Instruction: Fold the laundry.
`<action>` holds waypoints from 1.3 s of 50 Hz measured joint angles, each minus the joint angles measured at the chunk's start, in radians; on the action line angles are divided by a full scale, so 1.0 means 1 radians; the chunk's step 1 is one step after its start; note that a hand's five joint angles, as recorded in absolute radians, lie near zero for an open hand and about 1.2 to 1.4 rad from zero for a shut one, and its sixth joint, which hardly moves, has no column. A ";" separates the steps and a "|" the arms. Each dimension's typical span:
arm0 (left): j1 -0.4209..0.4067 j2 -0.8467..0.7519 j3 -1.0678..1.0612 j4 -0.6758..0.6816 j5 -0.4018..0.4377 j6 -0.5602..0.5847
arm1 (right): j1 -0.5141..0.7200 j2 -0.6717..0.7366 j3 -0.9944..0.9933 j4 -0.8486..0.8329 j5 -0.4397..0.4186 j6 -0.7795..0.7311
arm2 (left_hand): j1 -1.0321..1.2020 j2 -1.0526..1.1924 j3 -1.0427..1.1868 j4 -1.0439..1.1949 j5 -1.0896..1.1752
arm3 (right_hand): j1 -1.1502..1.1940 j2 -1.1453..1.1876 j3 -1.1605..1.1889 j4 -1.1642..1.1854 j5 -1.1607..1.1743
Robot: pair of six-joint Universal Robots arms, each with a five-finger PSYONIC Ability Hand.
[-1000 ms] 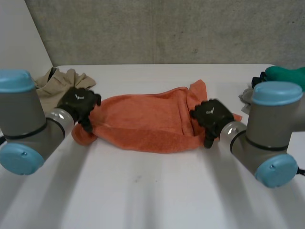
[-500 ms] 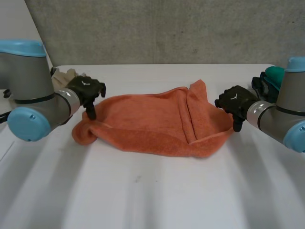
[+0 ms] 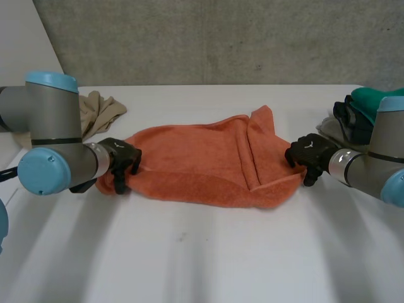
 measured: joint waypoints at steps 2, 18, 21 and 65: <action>0.000 0.003 -0.009 0.000 -0.001 0.007 | 0.001 0.000 0.005 -0.005 -0.007 0.028 | 0.133 0.127 0.121 0.117 0.116 | 0.127 0.130 0.128 0.130 0.130; 0.021 0.180 -0.129 0.031 -0.007 -0.011 | -0.036 -0.189 0.142 0.026 -0.014 0.127 | 0.533 0.606 0.589 0.597 0.573 | 0.357 0.398 0.407 0.420 0.403; 0.036 0.261 -0.193 0.043 0.021 -0.014 | -0.049 -0.268 0.182 0.120 -0.002 0.068 | 0.533 0.606 0.589 0.597 0.573 | 0.357 0.398 0.407 0.420 0.403; 0.053 0.316 0.022 1.012 -0.012 -0.278 | 0.100 -0.443 -0.070 -0.497 0.315 0.249 | 0.533 0.610 0.596 0.601 0.573 | 0.357 0.398 0.413 0.423 0.403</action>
